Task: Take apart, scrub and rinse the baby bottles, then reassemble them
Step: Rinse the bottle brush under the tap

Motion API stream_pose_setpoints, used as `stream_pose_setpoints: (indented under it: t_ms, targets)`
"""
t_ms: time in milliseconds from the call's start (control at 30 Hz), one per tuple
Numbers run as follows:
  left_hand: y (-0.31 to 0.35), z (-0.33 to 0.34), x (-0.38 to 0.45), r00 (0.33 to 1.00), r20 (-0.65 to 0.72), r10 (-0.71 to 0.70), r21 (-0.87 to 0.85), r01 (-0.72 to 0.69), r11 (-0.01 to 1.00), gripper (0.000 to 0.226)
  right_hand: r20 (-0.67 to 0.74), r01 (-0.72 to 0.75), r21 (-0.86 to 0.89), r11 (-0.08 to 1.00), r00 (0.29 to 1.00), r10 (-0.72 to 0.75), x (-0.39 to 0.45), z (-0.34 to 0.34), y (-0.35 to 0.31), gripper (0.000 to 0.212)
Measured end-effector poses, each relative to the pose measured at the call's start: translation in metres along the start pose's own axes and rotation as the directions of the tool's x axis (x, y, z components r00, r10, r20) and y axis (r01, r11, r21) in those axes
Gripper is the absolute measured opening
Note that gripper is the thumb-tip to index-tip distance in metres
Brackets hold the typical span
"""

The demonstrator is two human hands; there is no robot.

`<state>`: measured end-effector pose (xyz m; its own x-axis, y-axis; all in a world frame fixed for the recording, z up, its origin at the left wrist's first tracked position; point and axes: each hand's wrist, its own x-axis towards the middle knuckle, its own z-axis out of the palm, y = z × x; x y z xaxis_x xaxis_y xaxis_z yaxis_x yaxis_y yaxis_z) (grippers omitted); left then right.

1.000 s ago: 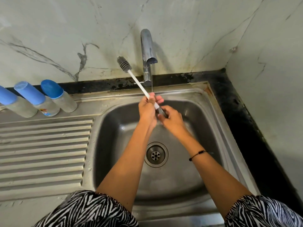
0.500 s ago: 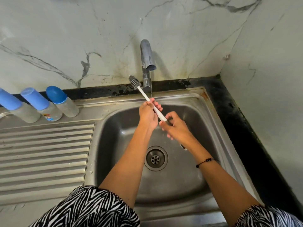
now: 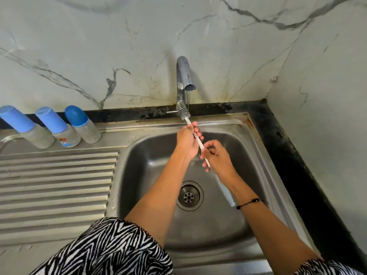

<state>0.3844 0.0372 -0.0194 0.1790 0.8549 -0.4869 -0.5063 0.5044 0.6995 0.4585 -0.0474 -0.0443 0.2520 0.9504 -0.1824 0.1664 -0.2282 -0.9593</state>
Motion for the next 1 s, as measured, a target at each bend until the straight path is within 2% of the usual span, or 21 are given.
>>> stream_pose_setpoints:
  t_ms: [100, 233, 367, 467, 567, 667, 767, 833, 900, 1000]
  targets:
    - [0.009, -0.003, 0.004, 1.0, 0.011, 0.004, -0.026, -0.004, 1.0, 0.032, -0.028, -0.053, 0.062, 0.997, 0.998, 0.055, -0.002, -0.001, 0.0, 0.013]
    - [0.01, -0.007, 0.004, 1.0, 0.025, -0.001, -0.06, 0.003, 0.998, 0.026, 0.015, -0.111, 0.129, 0.985, 0.994, 0.11, -0.004, 0.001, 0.005, 0.014]
    - [0.015, -0.009, 0.01, 0.999, 0.041, 0.027, -0.072, -0.024, 0.997, 0.02, 0.056, -0.041, 0.02, 0.999, 0.998, 0.04, -0.009, 0.002, 0.012, 0.007]
    - [0.02, -0.008, 0.012, 0.997, 0.068, 0.049, 0.032, -0.051, 0.998, 0.017, -0.044, -0.012, -0.084, 0.996, 0.999, 0.008, -0.007, 0.004, 0.018, 0.011]
    - [0.02, -0.007, 0.012, 0.997, 0.06, 0.052, 0.088, -0.057, 0.994, 0.016, -0.134, -0.054, -0.161, 0.985, 0.99, 0.032, -0.003, 0.005, 0.019, 0.015]
    - [0.024, -0.006, 0.013, 0.996, 0.042, 0.076, 0.081, -0.079, 0.994, 0.019, -0.103, -0.129, 0.021, 0.991, 0.986, 0.13, -0.005, 0.008, 0.018, 0.026]
    - [0.027, -0.004, 0.01, 0.991, 0.113, 0.069, 0.083, -0.079, 0.993, 0.02, 0.066, -0.277, 0.223, 0.935, 0.961, 0.269, -0.009, 0.011, 0.017, 0.034]
    - [0.028, -0.002, 0.008, 0.989, 0.139, 0.041, 0.04, -0.047, 0.998, 0.019, 0.145, -0.345, 0.282, 0.895, 0.938, 0.315, -0.01, 0.011, 0.017, 0.035]
    - [0.03, -0.001, 0.009, 0.994, 0.104, 0.042, -0.011, -0.042, 0.999, 0.018, 0.138, -0.276, 0.26, 0.925, 0.959, 0.247, -0.011, 0.013, 0.019, 0.027]
    - [0.031, 0.002, 0.011, 0.994, 0.012, 0.108, 0.021, -0.109, 0.994, 0.017, -0.003, -0.019, 0.028, 0.999, 1.0, 0.019, -0.007, 0.017, 0.031, 0.014]
